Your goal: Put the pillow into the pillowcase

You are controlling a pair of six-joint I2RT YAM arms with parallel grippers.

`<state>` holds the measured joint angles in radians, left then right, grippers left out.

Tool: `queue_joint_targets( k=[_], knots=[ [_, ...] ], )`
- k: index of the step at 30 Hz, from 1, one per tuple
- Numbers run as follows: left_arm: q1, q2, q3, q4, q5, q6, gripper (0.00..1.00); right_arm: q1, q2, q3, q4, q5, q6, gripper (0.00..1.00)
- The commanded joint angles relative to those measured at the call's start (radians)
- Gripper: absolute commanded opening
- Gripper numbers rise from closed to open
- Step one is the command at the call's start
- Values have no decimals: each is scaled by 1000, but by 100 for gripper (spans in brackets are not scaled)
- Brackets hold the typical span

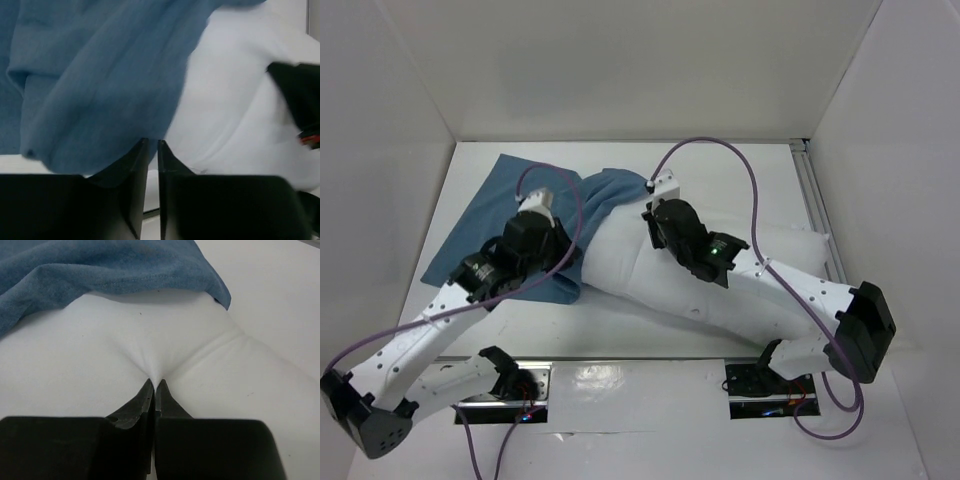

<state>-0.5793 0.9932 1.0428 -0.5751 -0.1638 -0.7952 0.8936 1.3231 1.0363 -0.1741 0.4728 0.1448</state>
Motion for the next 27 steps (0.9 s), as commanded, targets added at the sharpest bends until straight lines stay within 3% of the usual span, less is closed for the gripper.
queue_joint_targets(
  k=[1, 3, 6, 9, 10, 11, 12, 25, 27],
  knots=[
    [-48, -142, -149, 49, -151, -105, 23, -59, 17, 99, 36, -40, 0, 0],
    [-57, -213, -220, 76, -151, -116, 3, -68, 30, 113, 36, -71, -1, 0],
    [-86, -240, -322, 130, -151, -110, 0, -94, 53, 137, 36, -103, -19, 0],
    [-106, -211, -372, 179, -151, -88, 42, -104, 77, 156, 36, -125, -30, 0],
    [-106, -196, -372, 194, -142, -63, 59, -104, 77, 156, 36, -125, -30, 0],
    [-116, -164, -397, 213, -141, -62, 83, -104, 88, 165, 36, -125, -30, 0],
    [-116, -147, -397, 228, -141, -52, 85, -104, 88, 165, 36, -134, -30, 0],
    [-116, 12, -422, 305, -301, -32, 62, -133, 116, 202, 27, -152, -57, 0],
    [-100, 39, -422, 314, -301, -32, 55, -133, 116, 202, 27, -152, -57, 0]
  ],
)
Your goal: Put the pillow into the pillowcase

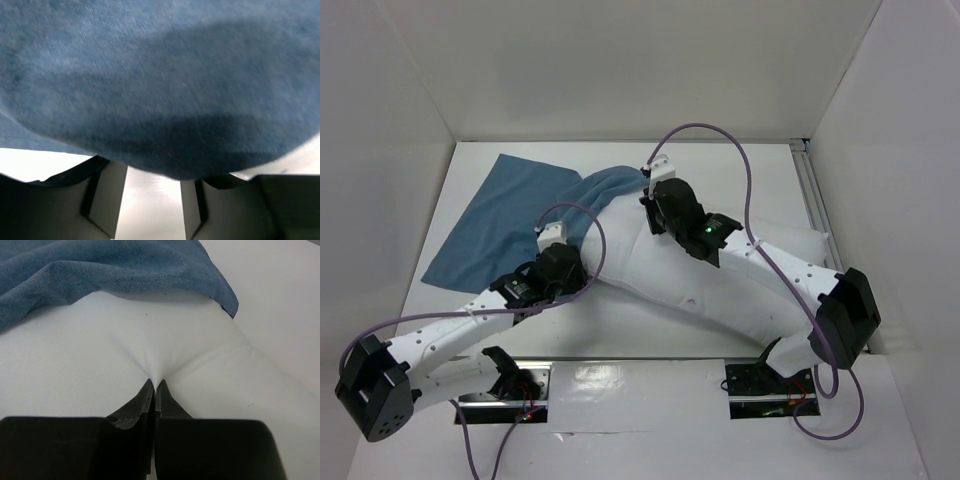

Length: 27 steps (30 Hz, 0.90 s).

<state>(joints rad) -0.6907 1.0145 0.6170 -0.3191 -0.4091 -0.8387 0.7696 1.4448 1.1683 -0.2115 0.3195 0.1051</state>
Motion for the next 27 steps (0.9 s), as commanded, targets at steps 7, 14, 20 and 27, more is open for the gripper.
queue_joint_targets(
  k=[7, 14, 20, 27],
  knots=[
    [59, 49, 4, 91, -65, 9, 36, -9, -6, 70, 55, 1, -18, 0],
    [59, 21, 81, 91, -14, 59, 0, -27, 6, 94, 55, 13, -18, 0],
    [59, 93, 423, 109, 304, 197, 0, -62, 147, 315, 27, 102, -79, 0],
    [105, 262, 656, 45, 648, 259, 0, -62, 287, 465, 54, 230, -99, 0]
  ],
)
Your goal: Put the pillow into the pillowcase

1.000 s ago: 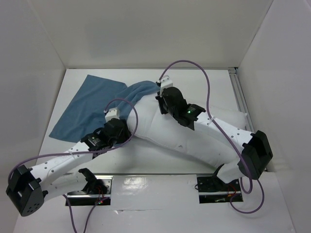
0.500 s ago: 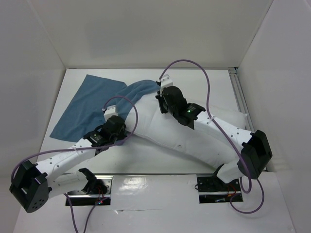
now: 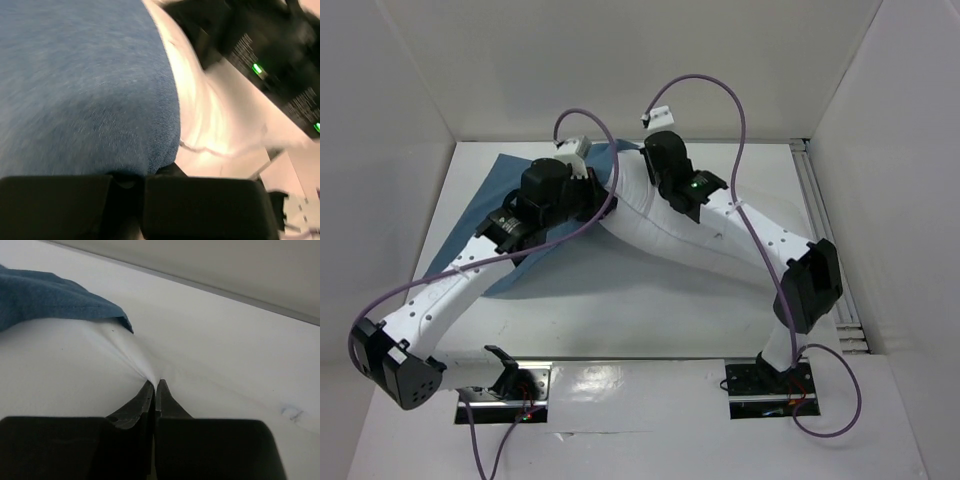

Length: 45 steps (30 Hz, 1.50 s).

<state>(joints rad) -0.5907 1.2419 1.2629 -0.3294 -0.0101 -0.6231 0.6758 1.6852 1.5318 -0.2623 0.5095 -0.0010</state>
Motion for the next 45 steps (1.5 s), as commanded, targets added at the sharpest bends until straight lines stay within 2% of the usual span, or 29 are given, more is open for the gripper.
queue_joint_targets(
  k=[1, 5, 6, 10, 12, 13, 14, 15, 17, 21, 24, 27, 28, 31, 33, 34, 35, 37, 38, 41, 45],
  knots=[
    [17, 48, -15, 65, 269, 43, 0, 31, 65, 102, 92, 73, 16, 0],
    [26, 59, -212, 66, 329, 34, 0, 22, 155, 142, 22, 110, 143, 0],
    [26, 59, -285, 66, 346, 25, 0, 22, 165, 142, 12, 95, 159, 0],
    [35, 16, -390, 66, 332, 2, 0, 22, 125, 90, 12, -41, 220, 1],
    [45, -7, -399, 66, 308, -9, 0, 10, 84, 80, -3, -138, 239, 19],
    [57, -21, -399, 66, 294, -9, 0, -5, 27, 55, -14, -164, 249, 50],
    [57, -21, -390, 56, 294, -9, 0, -5, -5, 45, -34, -193, 249, 69],
    [66, -21, -390, 56, 283, -9, 0, -18, -36, 45, -50, -233, 259, 79],
    [75, -12, -360, 43, 274, -9, 0, -18, -117, 22, -121, -244, 239, 92],
    [86, -12, -350, 30, 274, -9, 0, -7, -202, -42, -254, -366, 156, 100],
    [95, -12, -341, 39, 283, -18, 0, 51, -265, -168, -265, -428, 119, 100],
    [95, -21, -341, 39, 283, -29, 0, 106, -303, -283, -188, -489, 130, 100],
    [95, -33, -341, 39, 283, -38, 0, 122, -303, -303, -169, -490, 130, 97],
    [104, -53, -341, 49, 274, -49, 0, 183, -231, -343, -108, -480, 139, 92],
    [104, -62, -332, 49, 274, -59, 0, 194, -167, -375, -13, -480, 151, 86],
    [104, -62, -332, 49, 274, -59, 0, 194, -142, -375, 18, -447, 151, 80],
    [104, -62, -310, 49, 283, -59, 0, 176, -78, -330, 31, -413, 185, 55],
    [104, -62, -284, 49, 297, -59, 0, 133, -16, -248, 3, -362, 237, 14],
    [104, -62, -246, 49, 321, -59, 0, 84, 4, -184, 3, -353, 248, 0],
    [115, -24, -142, 59, 373, -69, 0, -13, -13, -138, 81, -403, 265, 0],
    [115, 33, 19, 92, 443, -79, 0, -91, -32, 46, 86, -427, 276, 0]
  ],
)
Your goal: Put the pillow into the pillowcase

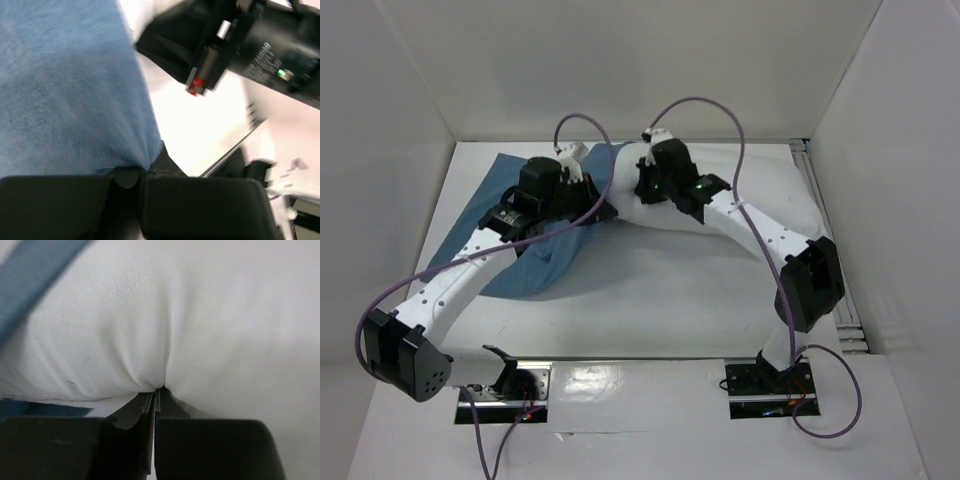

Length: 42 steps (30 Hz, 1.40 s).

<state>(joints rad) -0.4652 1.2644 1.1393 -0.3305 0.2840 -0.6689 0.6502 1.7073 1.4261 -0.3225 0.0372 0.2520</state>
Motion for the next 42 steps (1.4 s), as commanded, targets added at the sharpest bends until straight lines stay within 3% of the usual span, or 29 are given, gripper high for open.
queue_joint_targets(
  k=[1, 5, 7, 9, 13, 17, 20, 21, 23, 25, 27, 29, 32, 33, 34, 35, 36, 37, 39, 42],
  knots=[
    [-10, 45, 178, 93, 161, -34, 0, -66, -67, 175, 146, 30, 23, 0],
    [-10, 145, 333, 111, 245, -43, 0, -66, -97, 201, 168, -14, 36, 0],
    [-10, 158, 333, 111, 257, -43, 0, -49, -88, 139, 168, -52, 46, 0],
    [-10, 168, 265, 111, 273, -67, 0, -20, -87, 42, 190, -63, 98, 0],
    [-10, 89, 70, 168, 323, -139, 0, 5, -113, -339, 385, -212, 255, 0],
    [-23, 37, -67, 215, 354, -178, 1, 37, -176, -524, 491, -266, 360, 0],
    [-23, 36, -21, 81, 354, -104, 36, 37, -241, -588, 504, -257, 380, 0],
    [-23, 36, 6, 40, 354, -83, 66, 37, -253, -589, 490, -244, 380, 0],
    [-23, 46, 103, -62, 327, -29, 92, 37, -274, -602, 465, -244, 371, 0],
    [-23, 46, 177, -131, 291, 3, 97, 46, -275, -602, 445, -234, 357, 0],
    [-12, 56, 282, -208, 253, 51, 97, 46, -284, -602, 421, -220, 339, 0],
    [-12, 78, 333, -237, 195, 74, 76, 46, -284, -602, 410, -206, 339, 0],
    [8, 88, 384, -286, 10, 49, 6, 46, -293, -602, 410, -197, 339, 0],
    [8, 101, 396, -303, -52, 40, 6, 55, -293, -593, 401, -197, 339, 0],
    [17, 101, 396, -333, -115, 40, 14, 55, -293, -593, 401, -197, 339, 0],
    [17, 118, 396, -346, -181, 31, 32, 55, -293, -593, 401, -188, 330, 0],
    [17, 140, 405, -363, -298, 20, 64, 55, -293, -584, 390, -188, 329, 0],
    [17, 154, 405, -363, -345, 20, 74, 55, -304, -584, 390, -178, 329, 0],
    [17, 205, 415, -396, -422, 11, 83, 65, -304, -575, 378, -178, 320, 0],
    [17, 246, 424, -406, -453, -4, 80, 65, -304, -564, 355, -160, 311, 0]
  ],
)
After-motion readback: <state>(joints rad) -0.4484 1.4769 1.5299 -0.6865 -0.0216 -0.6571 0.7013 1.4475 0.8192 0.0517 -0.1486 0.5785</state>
